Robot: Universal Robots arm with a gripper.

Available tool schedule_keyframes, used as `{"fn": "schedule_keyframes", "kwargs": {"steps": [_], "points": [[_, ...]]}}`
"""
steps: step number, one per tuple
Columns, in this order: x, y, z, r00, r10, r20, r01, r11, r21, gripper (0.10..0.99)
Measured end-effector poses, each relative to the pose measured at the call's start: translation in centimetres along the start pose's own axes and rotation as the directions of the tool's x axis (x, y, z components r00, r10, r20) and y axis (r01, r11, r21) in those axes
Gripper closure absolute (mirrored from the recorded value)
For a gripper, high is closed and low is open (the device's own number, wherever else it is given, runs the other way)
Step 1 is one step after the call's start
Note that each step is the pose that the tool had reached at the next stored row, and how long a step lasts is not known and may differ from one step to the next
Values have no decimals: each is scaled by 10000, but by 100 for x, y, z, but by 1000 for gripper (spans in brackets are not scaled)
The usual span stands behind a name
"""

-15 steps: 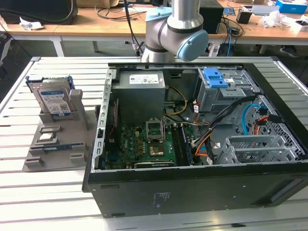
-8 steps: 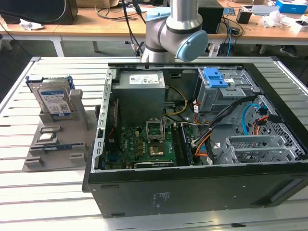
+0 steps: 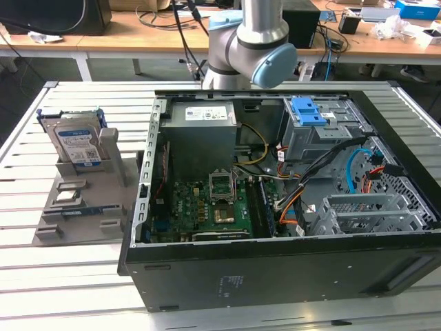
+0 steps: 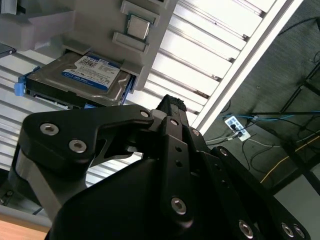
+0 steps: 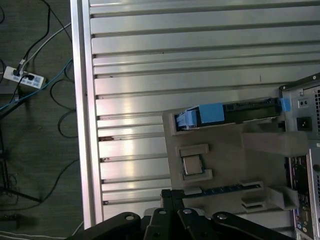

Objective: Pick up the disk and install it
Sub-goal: 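Reach for the disk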

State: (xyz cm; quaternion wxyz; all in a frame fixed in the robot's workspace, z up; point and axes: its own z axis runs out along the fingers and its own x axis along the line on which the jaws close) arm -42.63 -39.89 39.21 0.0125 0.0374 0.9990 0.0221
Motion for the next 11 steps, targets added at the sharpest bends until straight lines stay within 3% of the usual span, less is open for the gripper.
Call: {"fn": "schedule_keyframes", "kwargs": {"steps": [3,6,9,11], "points": [[72,-5,-2,10000,0,0,0,10000,0,980],[90,4,-2,10000,0,0,0,10000,6,980],[70,35,1,10000,-3,8,3,10000,92,980],[-6,71,6,10000,-5,9,5,9999,169,980]]}}
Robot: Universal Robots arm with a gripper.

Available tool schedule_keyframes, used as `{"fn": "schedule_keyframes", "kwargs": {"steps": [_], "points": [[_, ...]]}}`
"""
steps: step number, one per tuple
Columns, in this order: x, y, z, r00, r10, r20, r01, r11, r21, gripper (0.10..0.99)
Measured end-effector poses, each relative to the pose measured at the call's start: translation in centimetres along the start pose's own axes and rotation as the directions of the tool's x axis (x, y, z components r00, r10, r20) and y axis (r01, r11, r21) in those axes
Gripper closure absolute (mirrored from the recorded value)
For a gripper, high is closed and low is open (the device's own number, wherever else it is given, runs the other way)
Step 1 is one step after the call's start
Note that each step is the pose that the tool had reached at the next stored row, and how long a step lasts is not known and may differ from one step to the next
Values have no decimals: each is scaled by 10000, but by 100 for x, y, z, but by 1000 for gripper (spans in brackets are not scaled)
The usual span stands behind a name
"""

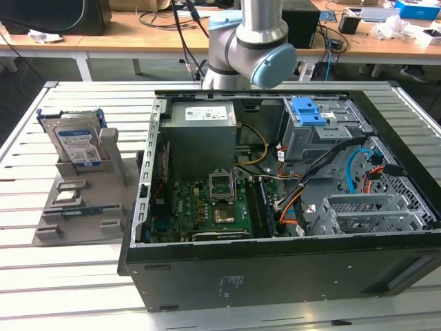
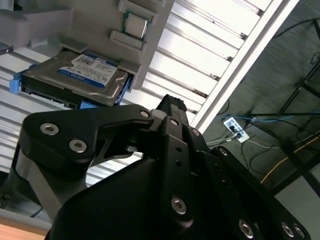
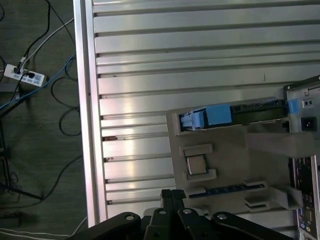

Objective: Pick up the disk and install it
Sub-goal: 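Reach for the disk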

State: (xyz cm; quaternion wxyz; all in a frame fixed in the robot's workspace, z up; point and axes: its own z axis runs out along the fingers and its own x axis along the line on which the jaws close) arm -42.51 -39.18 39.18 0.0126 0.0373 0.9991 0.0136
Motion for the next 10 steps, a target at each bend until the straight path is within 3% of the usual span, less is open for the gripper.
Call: {"fn": "schedule_keyframes", "kwargs": {"steps": [5,7,10], "points": [[-148,79,12,10000,0,-14,1,10000,85,980],[-296,174,28,10000,-2,-32,2,9999,152,980],[-331,188,29,10000,-1,-32,1,9999,156,980]]}}
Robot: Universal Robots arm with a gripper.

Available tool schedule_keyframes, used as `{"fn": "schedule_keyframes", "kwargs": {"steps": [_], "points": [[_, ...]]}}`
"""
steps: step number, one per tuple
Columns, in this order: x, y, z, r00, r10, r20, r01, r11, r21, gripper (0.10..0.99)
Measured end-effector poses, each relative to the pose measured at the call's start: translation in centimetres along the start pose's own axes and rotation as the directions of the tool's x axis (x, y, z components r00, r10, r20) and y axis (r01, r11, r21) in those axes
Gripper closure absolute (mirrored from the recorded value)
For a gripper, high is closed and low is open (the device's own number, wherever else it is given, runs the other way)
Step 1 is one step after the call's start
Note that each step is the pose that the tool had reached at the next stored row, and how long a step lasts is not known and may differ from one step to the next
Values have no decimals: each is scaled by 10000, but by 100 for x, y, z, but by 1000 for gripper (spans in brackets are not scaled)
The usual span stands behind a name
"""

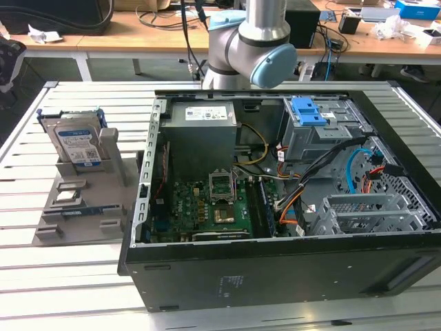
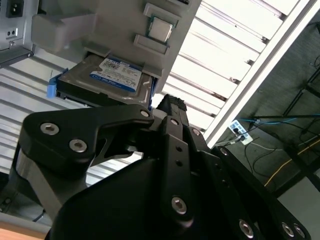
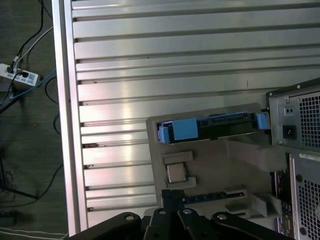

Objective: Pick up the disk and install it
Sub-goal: 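Reach for the disk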

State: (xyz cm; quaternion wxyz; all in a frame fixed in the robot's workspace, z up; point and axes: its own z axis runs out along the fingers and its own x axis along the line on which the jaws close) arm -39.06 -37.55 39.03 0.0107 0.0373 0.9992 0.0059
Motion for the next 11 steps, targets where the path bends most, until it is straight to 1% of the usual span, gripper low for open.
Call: {"fn": "schedule_keyframes", "kwargs": {"steps": [11], "points": [[-3,0,0,10000,-2,0,2,10000,0,980]]}}
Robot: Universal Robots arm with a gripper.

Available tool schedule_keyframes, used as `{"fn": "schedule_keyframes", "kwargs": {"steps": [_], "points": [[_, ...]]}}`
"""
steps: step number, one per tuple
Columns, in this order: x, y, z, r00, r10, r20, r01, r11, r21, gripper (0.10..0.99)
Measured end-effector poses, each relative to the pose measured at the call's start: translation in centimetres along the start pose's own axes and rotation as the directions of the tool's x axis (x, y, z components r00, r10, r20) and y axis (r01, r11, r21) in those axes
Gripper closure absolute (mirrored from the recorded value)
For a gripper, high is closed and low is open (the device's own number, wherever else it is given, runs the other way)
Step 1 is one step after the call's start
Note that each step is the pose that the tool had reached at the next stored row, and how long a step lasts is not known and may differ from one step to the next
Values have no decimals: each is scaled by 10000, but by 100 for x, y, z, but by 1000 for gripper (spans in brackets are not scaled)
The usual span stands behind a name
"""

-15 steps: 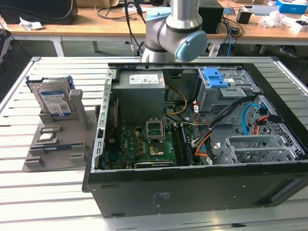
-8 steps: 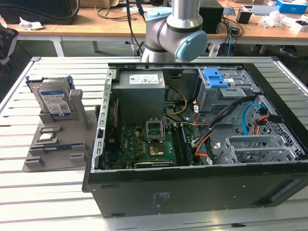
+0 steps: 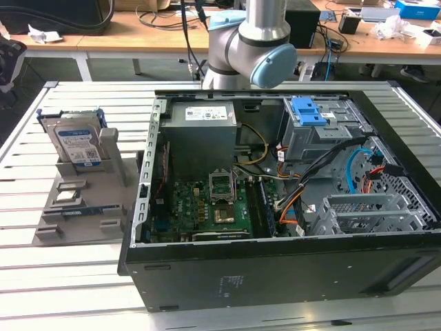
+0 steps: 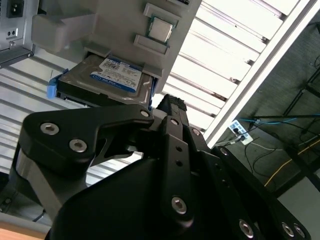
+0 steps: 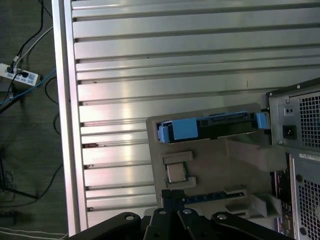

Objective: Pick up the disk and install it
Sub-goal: 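Reach for the disk, then pick up the disk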

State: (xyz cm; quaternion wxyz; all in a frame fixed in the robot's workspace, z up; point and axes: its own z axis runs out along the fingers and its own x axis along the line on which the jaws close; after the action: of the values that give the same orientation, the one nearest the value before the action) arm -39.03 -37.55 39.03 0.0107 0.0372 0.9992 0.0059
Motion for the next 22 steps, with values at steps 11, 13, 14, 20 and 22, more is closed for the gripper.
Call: {"fn": "schedule_keyframes", "kwargs": {"steps": [11,13,14,20,22], "points": [[-2,0,0,9942,-1071,-12,1071,9942,-23,980],[-2,0,0,9864,-1642,-18,1642,9864,-35,980],[-2,0,0,9833,-1822,-20,1822,9833,-40,980],[-2,0,0,9562,-2926,-29,2926,9562,-66,980],[-2,0,-1,9447,-3278,-31,3278,9447,-75,980]]}}
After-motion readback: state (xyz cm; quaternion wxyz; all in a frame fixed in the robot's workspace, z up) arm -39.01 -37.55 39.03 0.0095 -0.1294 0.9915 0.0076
